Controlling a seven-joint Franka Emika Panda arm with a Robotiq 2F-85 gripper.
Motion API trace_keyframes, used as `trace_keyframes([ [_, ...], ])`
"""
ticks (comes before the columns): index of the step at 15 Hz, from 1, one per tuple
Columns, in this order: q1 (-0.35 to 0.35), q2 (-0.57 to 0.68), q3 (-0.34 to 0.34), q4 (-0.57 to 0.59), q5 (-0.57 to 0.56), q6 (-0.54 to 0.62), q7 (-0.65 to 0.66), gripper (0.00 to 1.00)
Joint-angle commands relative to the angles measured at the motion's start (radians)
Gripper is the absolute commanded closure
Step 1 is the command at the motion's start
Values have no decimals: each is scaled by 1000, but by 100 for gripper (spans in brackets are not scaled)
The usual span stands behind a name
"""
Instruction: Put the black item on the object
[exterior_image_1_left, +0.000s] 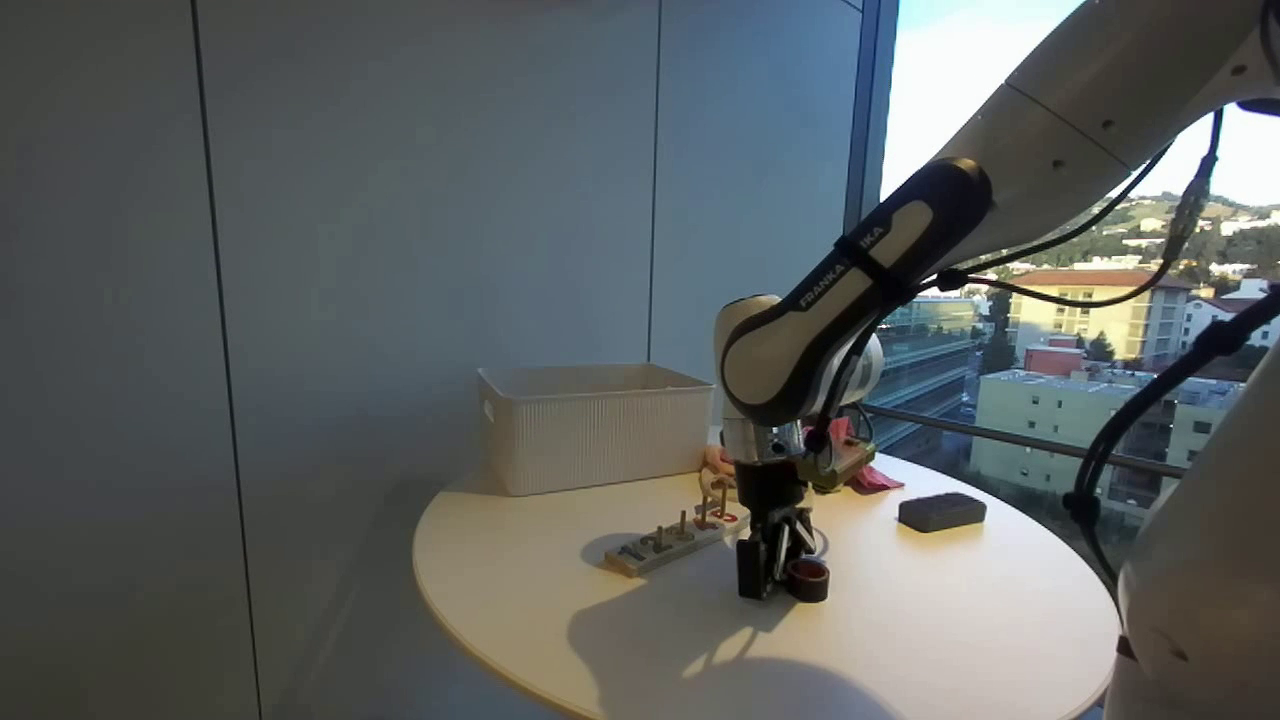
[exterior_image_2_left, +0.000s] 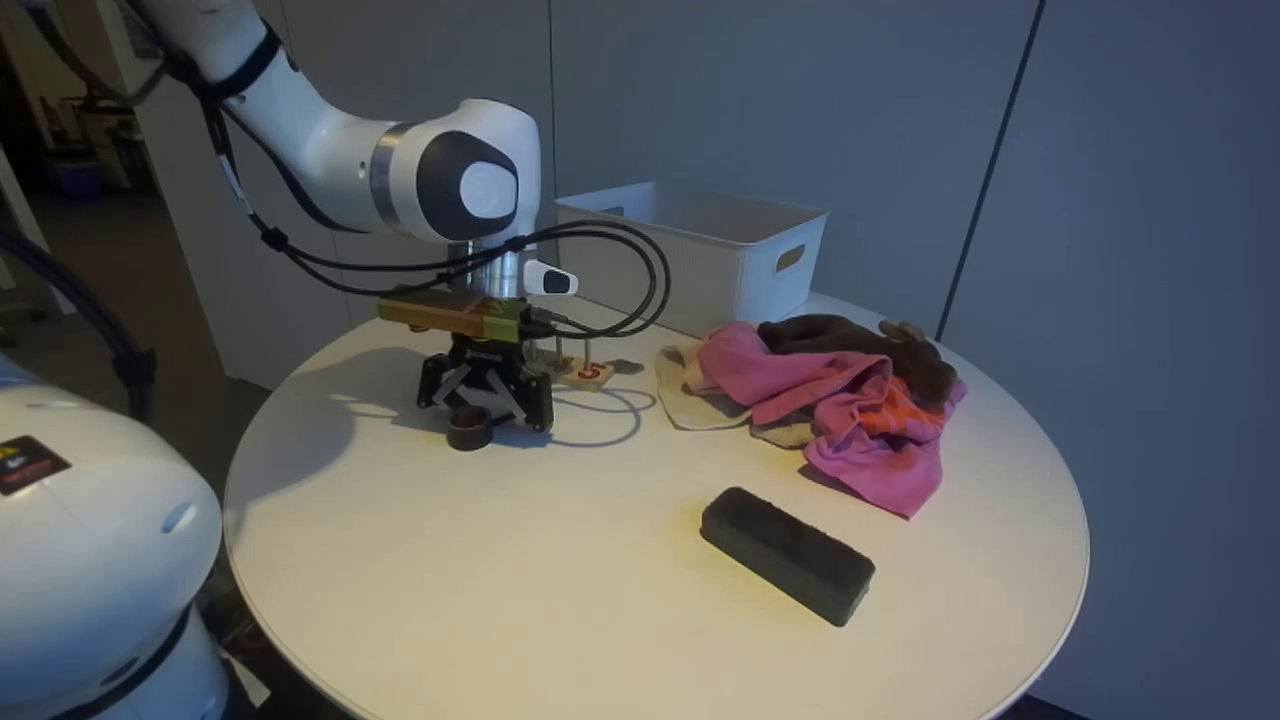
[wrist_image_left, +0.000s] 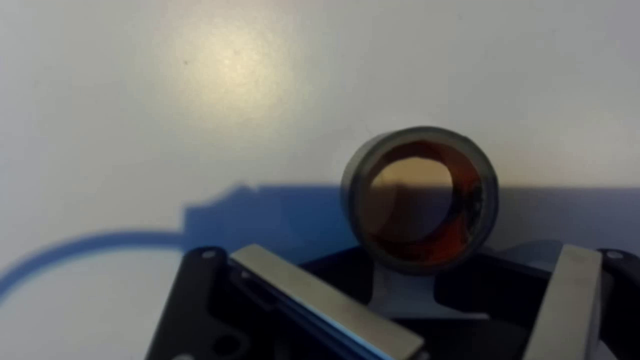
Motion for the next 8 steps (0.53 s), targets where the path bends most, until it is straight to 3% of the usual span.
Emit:
trace_keyframes([
  [1, 2, -5, 0, 0, -3, -3, 4, 54],
  [3, 2, -5, -1, 1, -3, -3, 4, 37],
  [4, 2, -4, 0, 1, -3, -3, 4, 34],
  [5, 2, -4, -1, 1, -3, -3, 4, 9],
  [8, -12, -36, 11, 32, -42, 58, 44, 0],
])
